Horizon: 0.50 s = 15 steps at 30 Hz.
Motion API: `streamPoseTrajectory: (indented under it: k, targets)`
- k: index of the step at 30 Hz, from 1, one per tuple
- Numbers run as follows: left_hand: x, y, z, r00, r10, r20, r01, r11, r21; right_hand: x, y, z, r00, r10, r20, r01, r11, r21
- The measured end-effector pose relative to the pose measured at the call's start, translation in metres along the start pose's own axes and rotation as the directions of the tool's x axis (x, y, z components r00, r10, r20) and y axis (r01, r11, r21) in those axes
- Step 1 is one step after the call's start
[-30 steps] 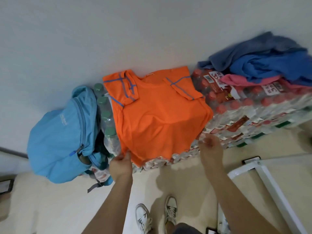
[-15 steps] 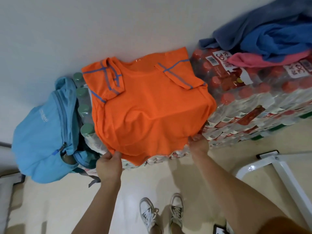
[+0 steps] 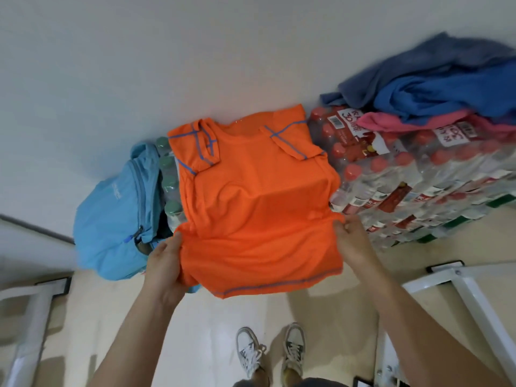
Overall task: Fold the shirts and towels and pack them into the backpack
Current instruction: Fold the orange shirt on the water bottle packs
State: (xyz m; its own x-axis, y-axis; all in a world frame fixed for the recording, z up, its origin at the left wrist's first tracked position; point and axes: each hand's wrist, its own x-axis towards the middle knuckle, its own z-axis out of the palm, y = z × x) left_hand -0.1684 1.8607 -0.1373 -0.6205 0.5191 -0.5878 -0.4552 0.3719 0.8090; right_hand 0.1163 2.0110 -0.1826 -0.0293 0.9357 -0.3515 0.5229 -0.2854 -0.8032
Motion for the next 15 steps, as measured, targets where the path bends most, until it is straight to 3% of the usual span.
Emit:
streamPoseTrajectory:
  k: [2,4,6,8,10,12,15]
  targets:
    - [-0.013,0.016,-0.002,0.996,-0.049,0.080,0.064,0.978,-0.200,-0.009,-0.018,-0.013,0.998,0.040,0.040,-0.042,0.998,0.053]
    - [-0.021,0.028,-0.005,0.990,-0.023,0.137,0.065,0.948,-0.313,-0.020,-0.037,-0.029,0.970,0.102,0.220,-0.166,0.941,0.296]
    - [-0.030,0.038,-0.005,0.978,0.029,0.206,0.043,0.941,-0.336,-0.027,-0.050,-0.050,0.884,0.087,0.459,-0.312,0.840,0.443]
    - [-0.036,0.048,-0.003,0.974,0.064,0.217,0.007,0.950,-0.311,-0.028,-0.061,-0.069,0.803,0.030,0.595,-0.354,0.827,0.437]
    - [-0.037,0.058,-0.002,0.980,0.084,0.180,-0.031,0.960,-0.280,-0.027,-0.074,-0.081,0.810,0.022,0.586,-0.224,0.935,0.274]
    - [-0.039,0.068,-0.001,0.982,0.111,0.154,-0.070,0.966,-0.250,-0.024,-0.089,-0.089,0.878,-0.010,0.479,-0.019,0.998,0.056]
    - [-0.040,0.081,-0.002,0.983,0.131,0.128,-0.105,0.976,-0.192,-0.012,-0.104,-0.097,0.947,-0.070,0.312,0.044,0.995,0.090]
